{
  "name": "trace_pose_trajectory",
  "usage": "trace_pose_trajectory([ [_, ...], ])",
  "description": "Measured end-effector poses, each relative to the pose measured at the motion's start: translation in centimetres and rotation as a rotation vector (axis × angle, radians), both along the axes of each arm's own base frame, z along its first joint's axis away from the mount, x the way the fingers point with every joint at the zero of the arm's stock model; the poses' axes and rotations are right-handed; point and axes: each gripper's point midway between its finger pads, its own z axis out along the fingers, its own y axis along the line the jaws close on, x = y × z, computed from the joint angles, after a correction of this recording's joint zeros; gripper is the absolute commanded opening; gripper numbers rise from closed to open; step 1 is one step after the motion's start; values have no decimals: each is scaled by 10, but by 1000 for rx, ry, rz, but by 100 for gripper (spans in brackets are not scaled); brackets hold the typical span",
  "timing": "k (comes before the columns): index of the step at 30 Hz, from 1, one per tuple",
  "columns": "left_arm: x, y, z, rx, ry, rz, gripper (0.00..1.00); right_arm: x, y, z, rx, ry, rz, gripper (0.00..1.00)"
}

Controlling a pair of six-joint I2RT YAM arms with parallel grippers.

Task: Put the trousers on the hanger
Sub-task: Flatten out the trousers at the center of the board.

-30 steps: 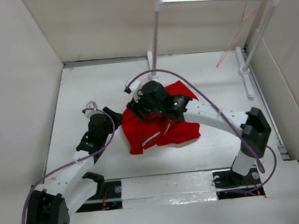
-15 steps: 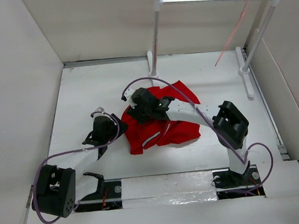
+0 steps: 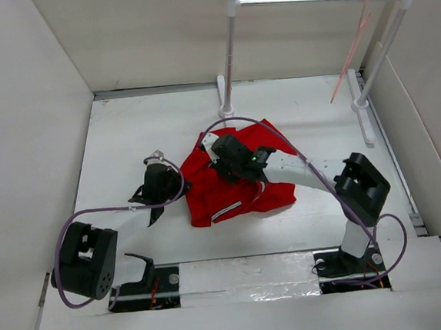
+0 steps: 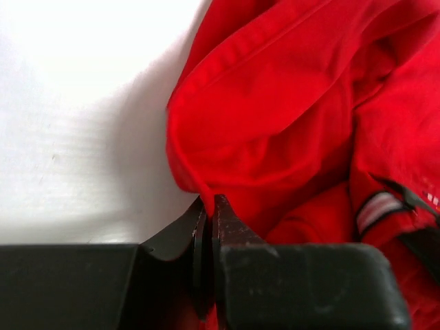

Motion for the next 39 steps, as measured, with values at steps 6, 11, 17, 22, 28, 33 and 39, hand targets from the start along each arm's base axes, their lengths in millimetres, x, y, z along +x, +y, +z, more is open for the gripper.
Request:
trace_pose_trajectory([
  [6, 24, 10, 59, -26, -135, 109, 0, -7, -28, 78, 145, -125, -64, 0],
  [11, 47, 58, 160, -67, -369, 340, 0, -50, -63, 213, 442, -331, -69, 0],
  [17, 36, 120, 251, -89, -568, 610, 0, -103, -150, 319, 800, -489, -191, 0],
  [22, 20, 151, 299, -75, -665, 760, 0, -115, -220, 309, 919, -517, -444, 0],
  [28, 43, 165, 285, -10, -614, 852, 0, -78, -273, 205, 697, -527, -846, 0],
  [33, 102, 158, 247, 98, -477, 850, 0, -43, -339, 133, 484, -538, -1176, 0],
  [39, 161, 154, 237, 259, -409, 799, 2, -11, -417, 90, 485, -495, -1445, 0],
])
